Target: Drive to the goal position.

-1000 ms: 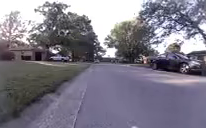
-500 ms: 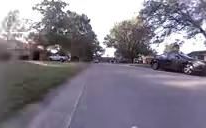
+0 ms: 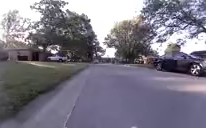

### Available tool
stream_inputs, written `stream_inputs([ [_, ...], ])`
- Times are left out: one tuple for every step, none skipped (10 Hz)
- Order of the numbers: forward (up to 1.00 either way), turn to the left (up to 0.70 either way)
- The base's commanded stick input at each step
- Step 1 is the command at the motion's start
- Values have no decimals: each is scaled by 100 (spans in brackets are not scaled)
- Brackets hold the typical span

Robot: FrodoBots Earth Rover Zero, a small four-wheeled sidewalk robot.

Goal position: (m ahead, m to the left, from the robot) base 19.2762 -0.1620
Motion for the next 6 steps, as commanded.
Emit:
stream_inputs([
  [100, 0],
  [100, 0],
  [100, 0],
  [100, 0],
  [100, 0],
  [100, 0],
])
